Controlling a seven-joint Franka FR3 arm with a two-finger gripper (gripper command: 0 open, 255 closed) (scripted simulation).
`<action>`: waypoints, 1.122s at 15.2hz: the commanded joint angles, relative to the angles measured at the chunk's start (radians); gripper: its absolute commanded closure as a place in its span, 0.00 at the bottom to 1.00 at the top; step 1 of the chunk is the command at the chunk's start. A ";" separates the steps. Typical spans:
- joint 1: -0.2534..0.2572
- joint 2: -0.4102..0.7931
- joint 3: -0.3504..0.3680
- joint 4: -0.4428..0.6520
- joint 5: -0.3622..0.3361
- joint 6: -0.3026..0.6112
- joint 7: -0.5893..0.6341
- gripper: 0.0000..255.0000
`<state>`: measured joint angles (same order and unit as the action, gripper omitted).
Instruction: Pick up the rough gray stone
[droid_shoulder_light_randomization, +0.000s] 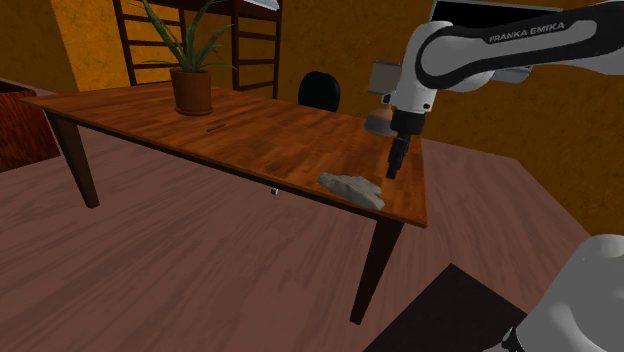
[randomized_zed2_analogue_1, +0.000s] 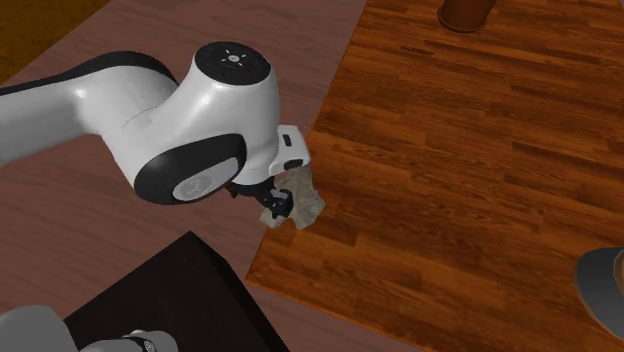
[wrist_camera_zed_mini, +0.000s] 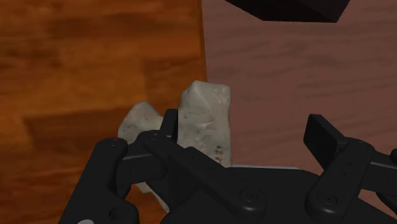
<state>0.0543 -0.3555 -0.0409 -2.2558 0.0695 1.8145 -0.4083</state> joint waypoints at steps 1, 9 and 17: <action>0.012 0.077 -0.003 0.049 0.006 0.037 -0.045 0.00; 0.047 0.364 0.006 0.264 0.037 0.141 -0.209 0.00; 0.057 0.500 0.021 0.343 0.051 0.212 -0.276 0.00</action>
<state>0.1112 0.1372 -0.0201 -1.9094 0.1197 2.0144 -0.6817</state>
